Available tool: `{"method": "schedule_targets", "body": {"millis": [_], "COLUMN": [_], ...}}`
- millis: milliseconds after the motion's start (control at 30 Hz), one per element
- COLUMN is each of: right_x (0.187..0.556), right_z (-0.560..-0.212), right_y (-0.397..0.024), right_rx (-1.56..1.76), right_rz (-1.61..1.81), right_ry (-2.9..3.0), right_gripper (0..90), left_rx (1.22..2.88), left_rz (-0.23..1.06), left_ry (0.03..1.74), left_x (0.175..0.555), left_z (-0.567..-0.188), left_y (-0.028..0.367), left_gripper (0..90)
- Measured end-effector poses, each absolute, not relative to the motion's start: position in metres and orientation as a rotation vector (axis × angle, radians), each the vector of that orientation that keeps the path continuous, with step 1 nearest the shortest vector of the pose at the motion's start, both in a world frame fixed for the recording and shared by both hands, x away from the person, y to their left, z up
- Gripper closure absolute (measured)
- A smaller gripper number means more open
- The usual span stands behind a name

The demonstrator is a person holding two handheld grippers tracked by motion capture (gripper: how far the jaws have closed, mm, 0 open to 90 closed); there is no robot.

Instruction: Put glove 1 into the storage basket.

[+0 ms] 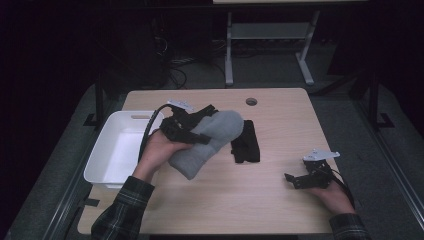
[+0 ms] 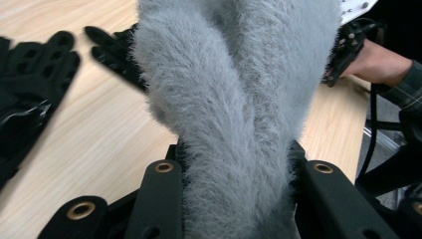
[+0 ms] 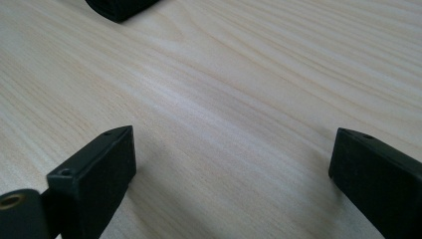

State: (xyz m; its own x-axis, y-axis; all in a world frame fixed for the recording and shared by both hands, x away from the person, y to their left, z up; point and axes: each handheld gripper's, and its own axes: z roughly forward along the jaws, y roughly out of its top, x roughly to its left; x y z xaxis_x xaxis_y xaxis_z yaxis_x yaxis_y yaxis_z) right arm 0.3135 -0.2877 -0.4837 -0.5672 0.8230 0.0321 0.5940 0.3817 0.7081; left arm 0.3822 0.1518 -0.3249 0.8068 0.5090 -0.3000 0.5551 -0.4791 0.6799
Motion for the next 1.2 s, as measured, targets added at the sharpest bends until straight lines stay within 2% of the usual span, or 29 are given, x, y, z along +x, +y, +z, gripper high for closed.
{"method": "schedule_targets", "body": {"millis": [700,1200], "right_x": [0.314,0.314], "right_z": [-0.484,-0.484], "right_y": [-0.288,-0.288], "right_rx": [1.239,1.239], "right_rz": [0.987,0.987], "right_ry": [2.321,2.321], "right_gripper": [4.3,4.3], "left_rx": [2.081,2.002], "left_rz": [0.030,0.094], "left_ry": [0.955,1.131], "left_x": [0.382,0.377], "left_z": [-0.303,-0.307], "left_y": [0.239,0.312], "left_gripper": [64.9,64.9]}}
